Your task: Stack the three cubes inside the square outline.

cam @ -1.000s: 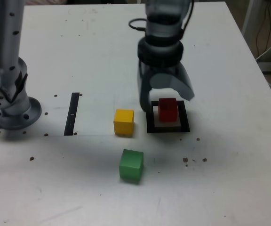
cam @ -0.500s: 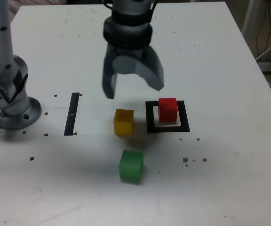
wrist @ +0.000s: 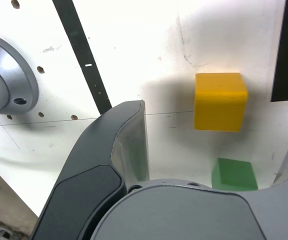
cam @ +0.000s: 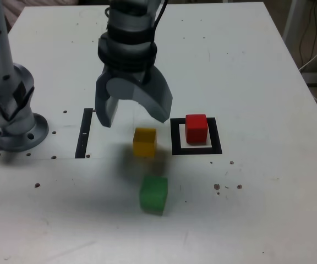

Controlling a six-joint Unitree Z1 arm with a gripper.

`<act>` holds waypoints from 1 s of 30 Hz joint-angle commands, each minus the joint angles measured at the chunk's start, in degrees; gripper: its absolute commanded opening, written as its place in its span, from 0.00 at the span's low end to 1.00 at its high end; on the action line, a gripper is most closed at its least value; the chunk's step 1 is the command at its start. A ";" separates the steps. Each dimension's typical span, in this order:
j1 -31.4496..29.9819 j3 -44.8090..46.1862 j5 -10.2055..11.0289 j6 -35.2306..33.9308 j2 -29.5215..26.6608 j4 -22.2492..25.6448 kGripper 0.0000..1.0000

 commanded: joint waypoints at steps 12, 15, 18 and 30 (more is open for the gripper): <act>-0.21 1.56 -0.32 0.10 2.73 -4.19 0.97; -0.21 1.68 -0.44 0.38 3.33 -4.43 0.97; -0.21 1.76 -0.69 0.90 4.01 -4.62 0.97; -0.21 1.93 -1.43 2.24 4.59 -5.30 0.96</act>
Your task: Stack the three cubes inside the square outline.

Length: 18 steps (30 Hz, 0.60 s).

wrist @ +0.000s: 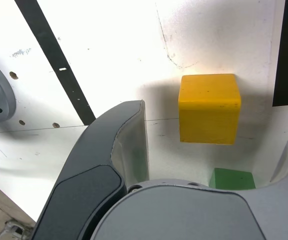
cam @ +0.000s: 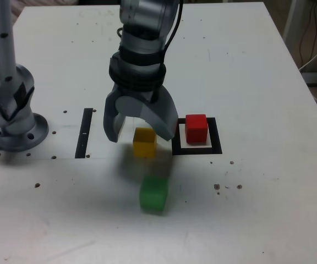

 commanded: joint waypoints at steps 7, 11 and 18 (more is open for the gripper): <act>-0.05 0.20 0.16 0.24 0.16 -0.04 0.97; -0.05 0.24 0.12 0.23 0.64 -0.55 0.96; -0.03 0.61 0.12 0.21 1.83 -1.92 0.96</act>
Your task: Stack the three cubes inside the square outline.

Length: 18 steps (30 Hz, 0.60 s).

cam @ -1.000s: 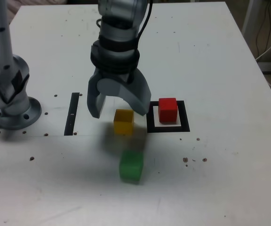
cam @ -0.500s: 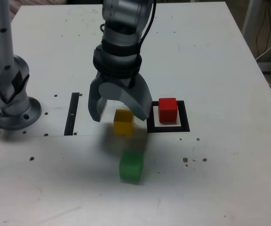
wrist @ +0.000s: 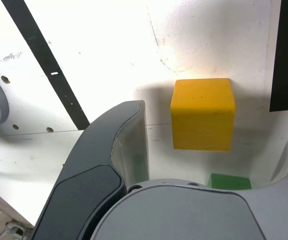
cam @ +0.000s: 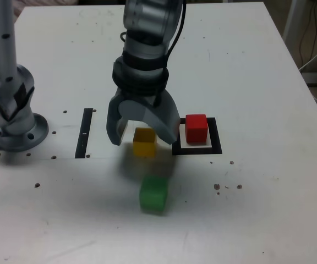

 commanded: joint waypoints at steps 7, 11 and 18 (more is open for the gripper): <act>0.77 0.35 0.08 0.14 2.65 -0.74 0.96; 0.99 0.36 0.40 0.14 3.33 -1.05 0.94; 1.01 0.16 1.13 0.14 3.62 -1.06 0.89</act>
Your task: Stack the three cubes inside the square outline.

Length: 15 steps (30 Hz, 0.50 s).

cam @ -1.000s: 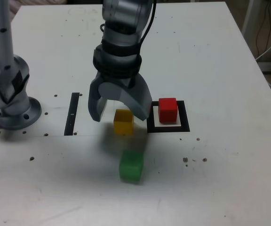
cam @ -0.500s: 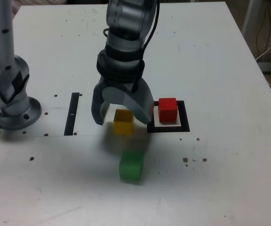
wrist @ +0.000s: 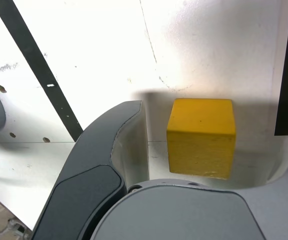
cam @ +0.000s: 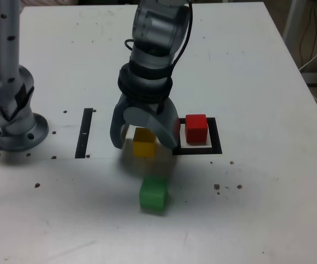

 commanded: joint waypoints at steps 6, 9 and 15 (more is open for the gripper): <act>0.27 0.04 0.08 0.08 1.52 0.12 0.86; 0.50 0.29 0.06 0.08 1.85 0.09 0.84; 0.66 0.20 -0.18 0.08 2.17 0.69 0.71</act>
